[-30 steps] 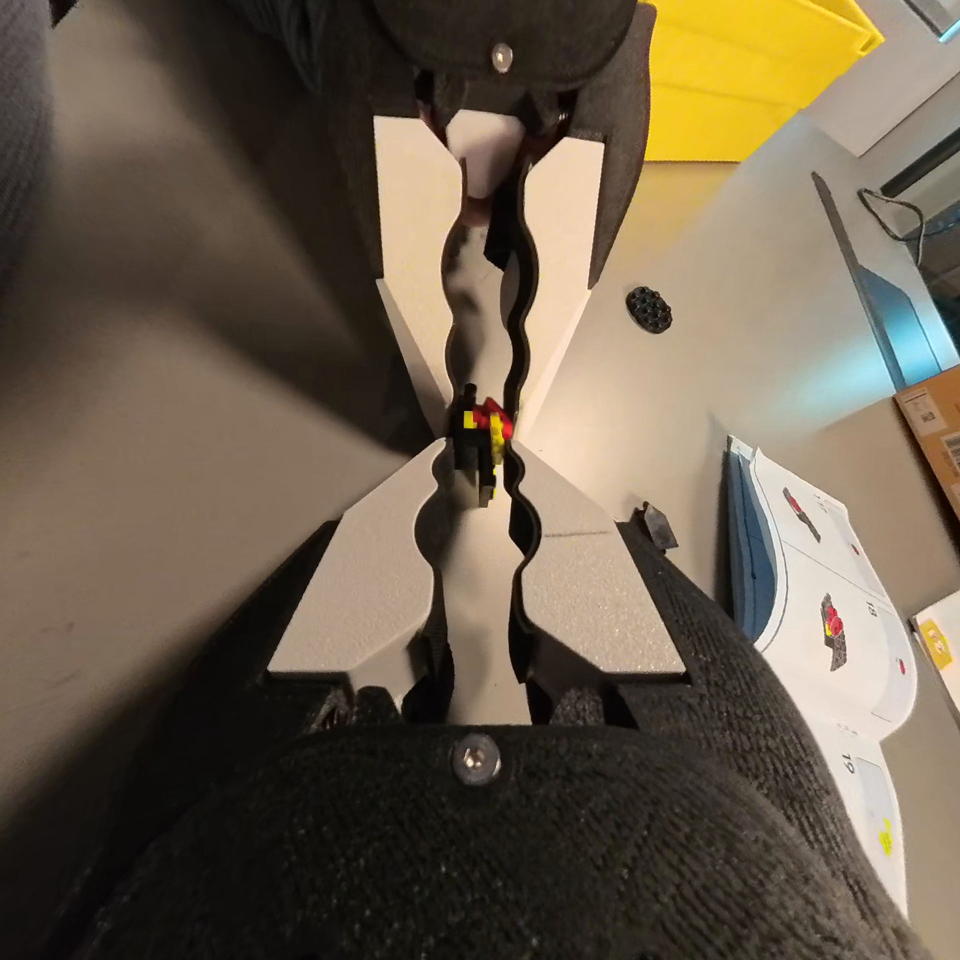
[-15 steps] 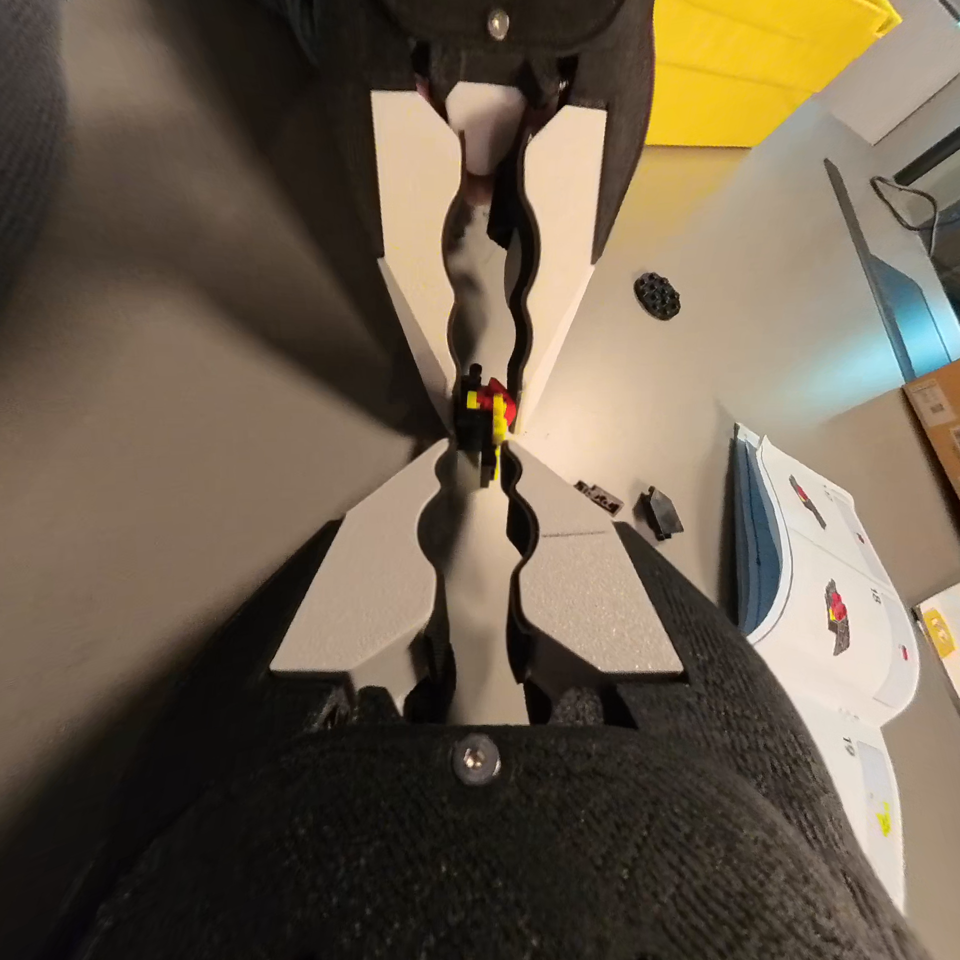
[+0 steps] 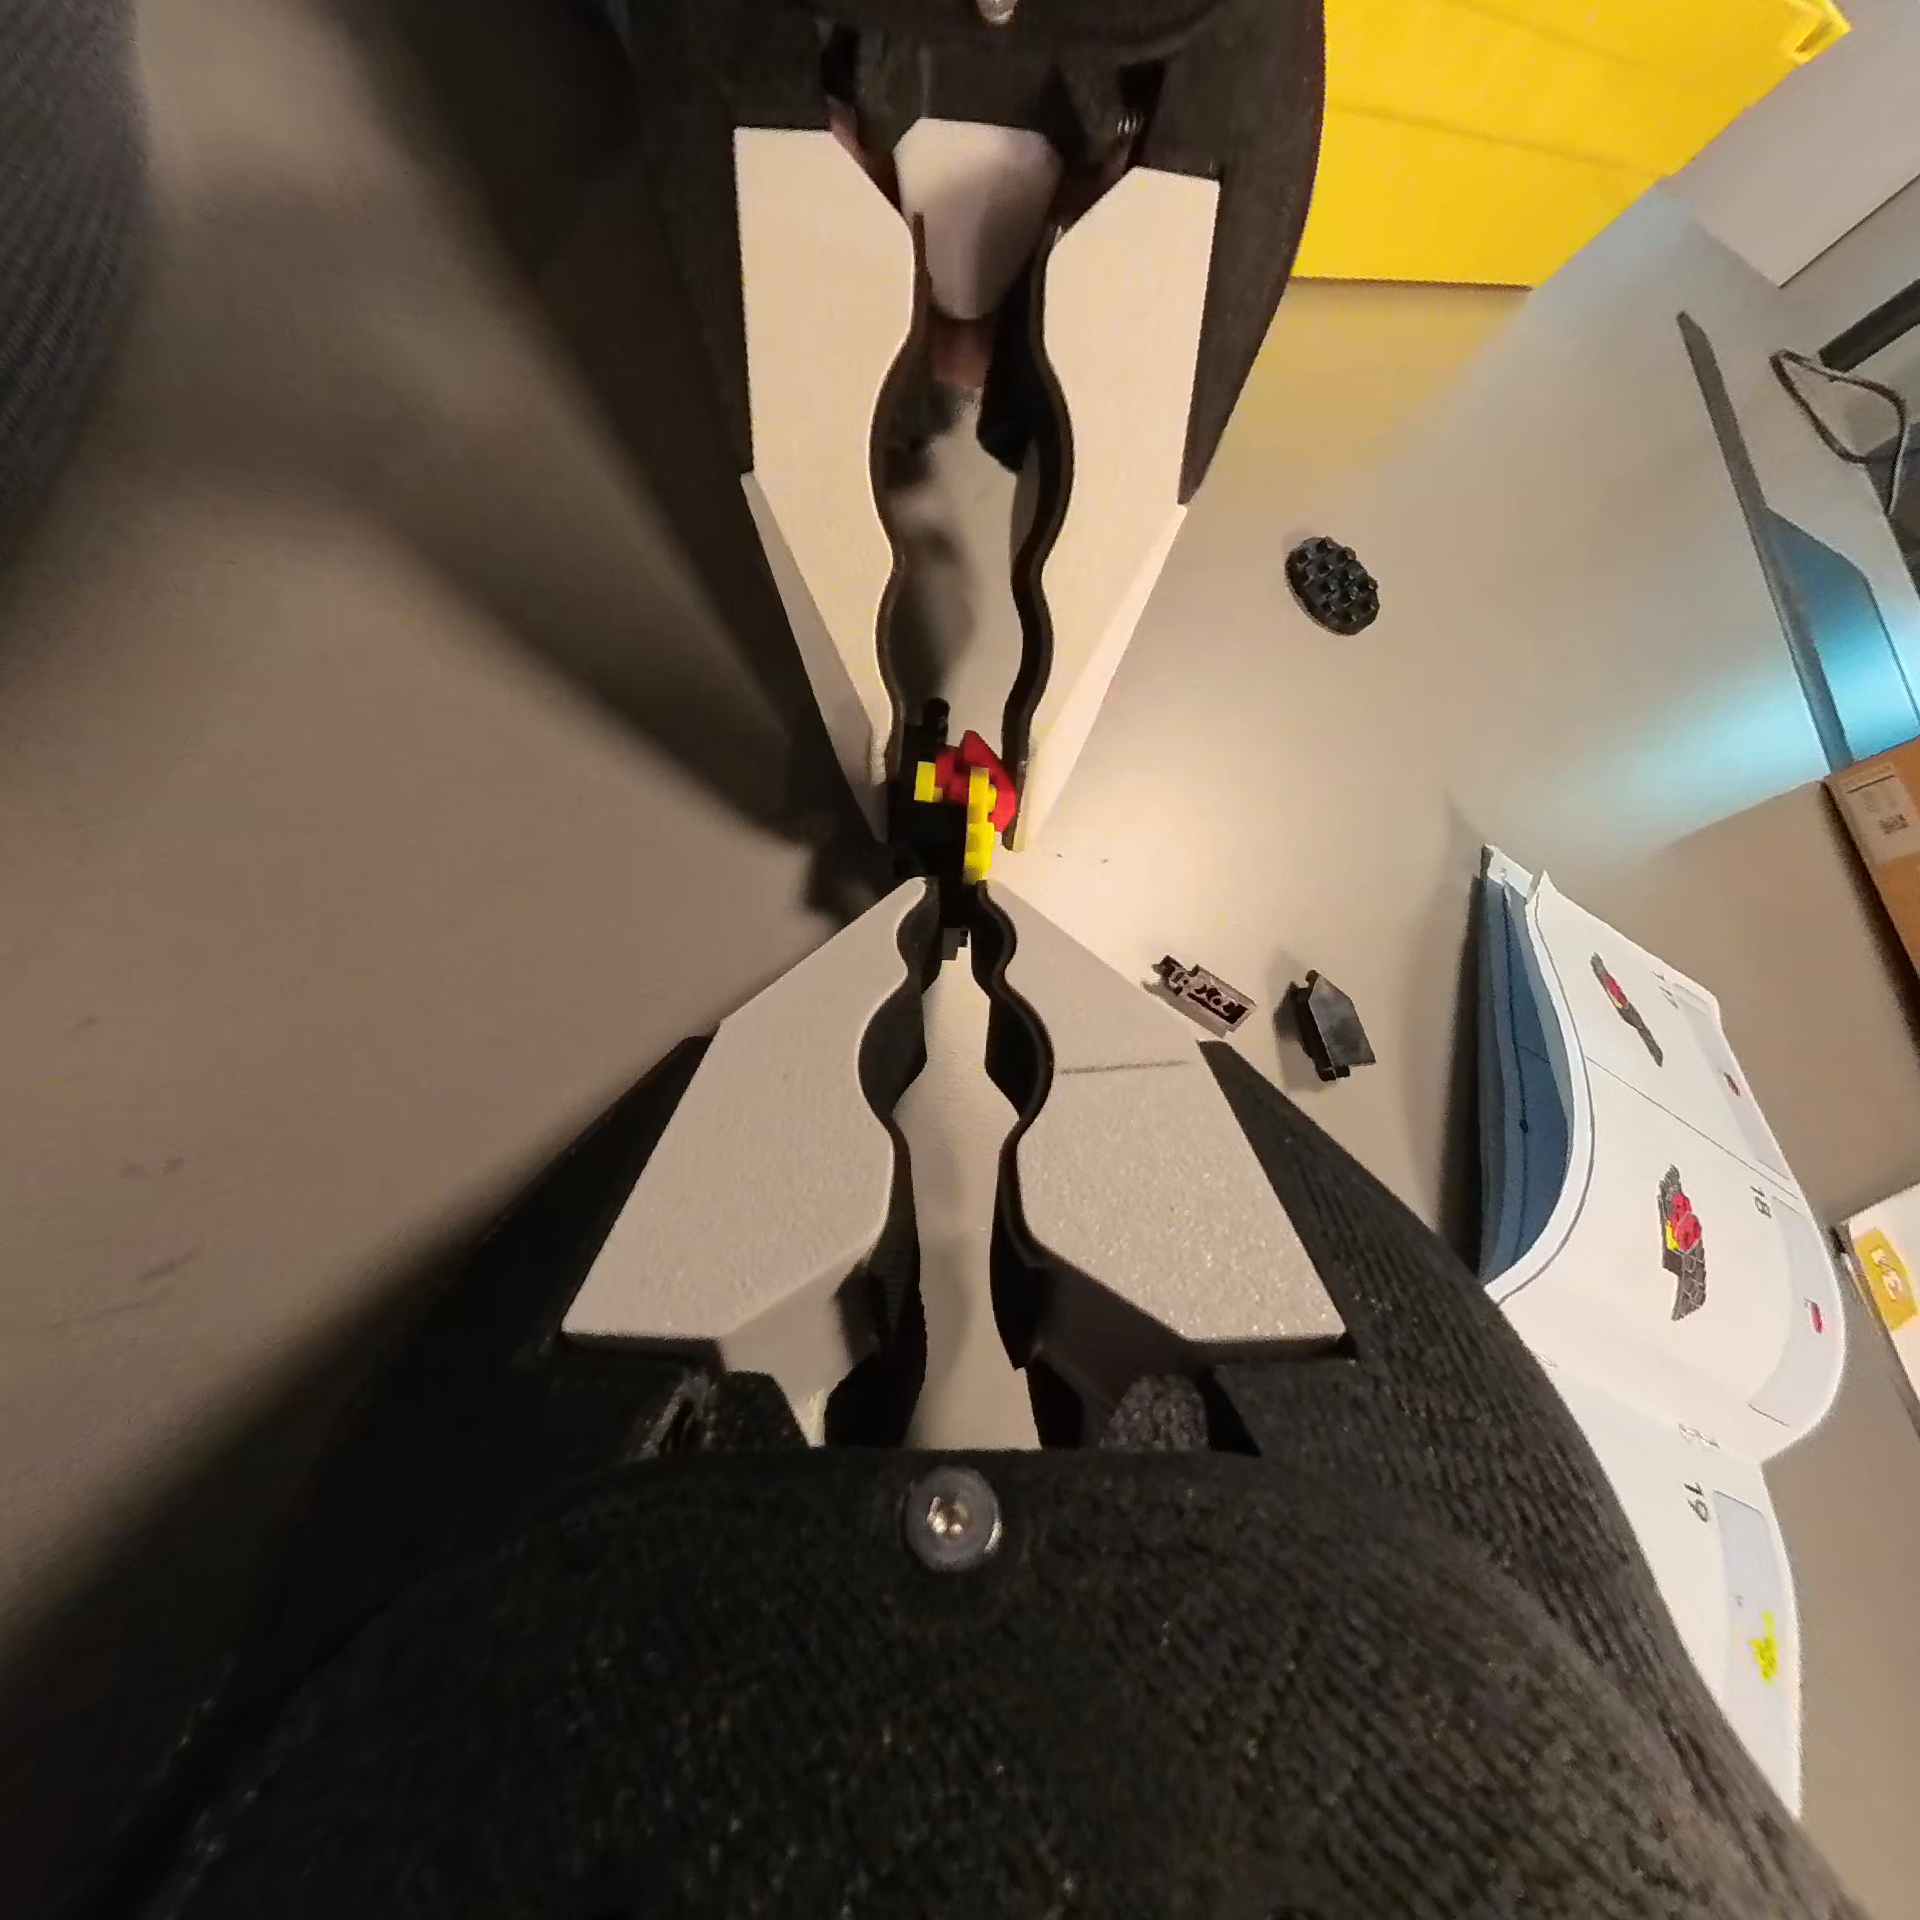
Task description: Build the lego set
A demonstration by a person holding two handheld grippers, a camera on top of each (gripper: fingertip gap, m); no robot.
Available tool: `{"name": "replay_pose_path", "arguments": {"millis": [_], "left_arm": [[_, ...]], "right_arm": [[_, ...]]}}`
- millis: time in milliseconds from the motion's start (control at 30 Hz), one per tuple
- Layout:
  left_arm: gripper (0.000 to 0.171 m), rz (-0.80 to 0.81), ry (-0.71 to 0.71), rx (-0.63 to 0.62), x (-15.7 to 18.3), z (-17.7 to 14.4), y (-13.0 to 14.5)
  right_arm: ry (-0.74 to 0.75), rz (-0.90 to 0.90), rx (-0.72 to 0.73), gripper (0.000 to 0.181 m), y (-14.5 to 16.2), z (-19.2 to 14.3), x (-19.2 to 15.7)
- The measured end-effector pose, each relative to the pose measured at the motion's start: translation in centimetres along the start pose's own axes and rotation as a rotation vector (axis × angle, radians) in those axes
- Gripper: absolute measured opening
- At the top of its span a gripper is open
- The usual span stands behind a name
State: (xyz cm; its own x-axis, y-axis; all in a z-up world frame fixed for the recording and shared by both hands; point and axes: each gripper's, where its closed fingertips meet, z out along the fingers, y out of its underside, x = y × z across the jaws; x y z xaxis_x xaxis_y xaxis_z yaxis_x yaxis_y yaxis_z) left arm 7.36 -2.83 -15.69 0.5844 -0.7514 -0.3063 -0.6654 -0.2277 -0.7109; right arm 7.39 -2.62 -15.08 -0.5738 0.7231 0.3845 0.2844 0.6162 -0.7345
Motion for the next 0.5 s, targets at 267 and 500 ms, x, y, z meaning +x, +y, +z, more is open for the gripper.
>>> {"name": "replay_pose_path", "arguments": {"millis": [267, 500], "left_arm": [[0.021, 0.02, -0.016, 0.015, -0.18, -0.07, -0.2], [0.022, 0.062, -0.029, 0.056, -0.05, -0.34, -0.49]], "right_arm": [[0.007, 0.007, 0.003, 0.003, -0.04, 0.01, 0.17], [0.0, 0.002, -0.003, 0.003, 0.04, 0.06, 0.03]]}}
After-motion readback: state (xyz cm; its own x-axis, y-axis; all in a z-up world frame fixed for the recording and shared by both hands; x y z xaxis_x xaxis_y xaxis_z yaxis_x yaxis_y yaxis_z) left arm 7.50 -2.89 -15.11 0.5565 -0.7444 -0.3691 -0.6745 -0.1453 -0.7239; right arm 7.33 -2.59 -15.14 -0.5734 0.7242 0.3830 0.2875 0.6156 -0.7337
